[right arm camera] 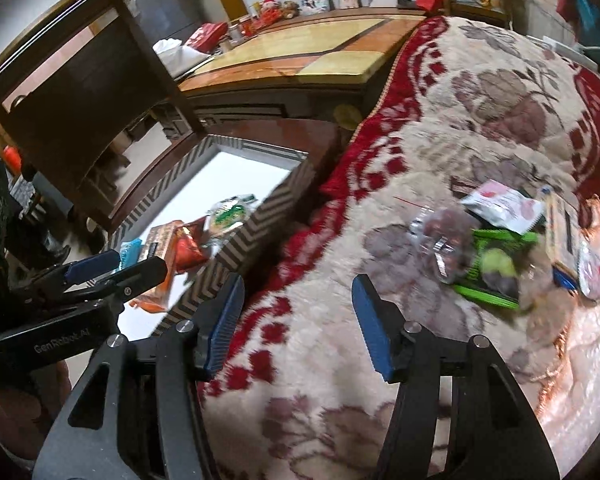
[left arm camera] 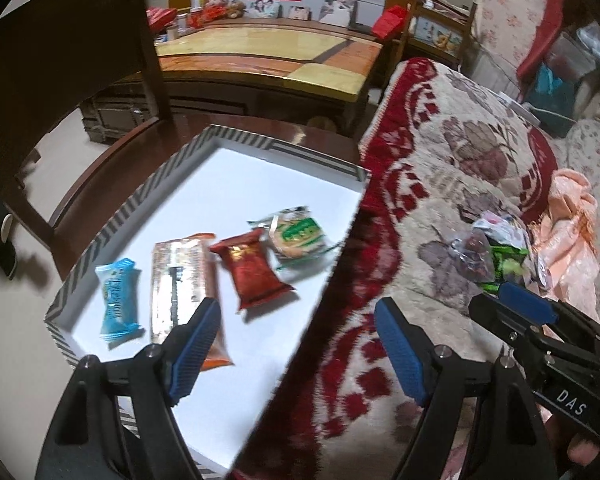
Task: Organize snacks
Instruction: 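Move both open tools back toward the remaining snacks on the sofa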
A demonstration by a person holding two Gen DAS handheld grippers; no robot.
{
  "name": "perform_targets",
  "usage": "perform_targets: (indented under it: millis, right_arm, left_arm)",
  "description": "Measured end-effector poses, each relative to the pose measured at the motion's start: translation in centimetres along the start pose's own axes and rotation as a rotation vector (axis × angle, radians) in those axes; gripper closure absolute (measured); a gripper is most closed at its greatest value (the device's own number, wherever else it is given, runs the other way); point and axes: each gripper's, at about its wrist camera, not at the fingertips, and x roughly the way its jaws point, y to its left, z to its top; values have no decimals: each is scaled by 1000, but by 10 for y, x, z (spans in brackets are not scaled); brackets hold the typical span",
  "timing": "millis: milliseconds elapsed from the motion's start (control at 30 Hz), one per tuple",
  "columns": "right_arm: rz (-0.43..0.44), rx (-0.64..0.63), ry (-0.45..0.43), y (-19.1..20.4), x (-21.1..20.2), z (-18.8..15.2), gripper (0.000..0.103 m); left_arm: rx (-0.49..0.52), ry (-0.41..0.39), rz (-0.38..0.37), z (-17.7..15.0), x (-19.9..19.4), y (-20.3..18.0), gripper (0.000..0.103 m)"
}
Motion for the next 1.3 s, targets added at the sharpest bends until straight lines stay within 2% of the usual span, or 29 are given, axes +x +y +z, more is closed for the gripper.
perform_targets:
  millis: [633,867,1300]
  right_arm:
    - [-95,117,0,-78,-32,-37,47]
    - [-128,165,0,-105,-42,-51,47]
    - [-132,233,1,-135,-43,-59,47]
  left_arm:
    - [87,33,-48,-8,8,-50,22]
    - [108,68,-76,-12,18,-66,22]
    - [144,123,-150,0,43,-107,22]
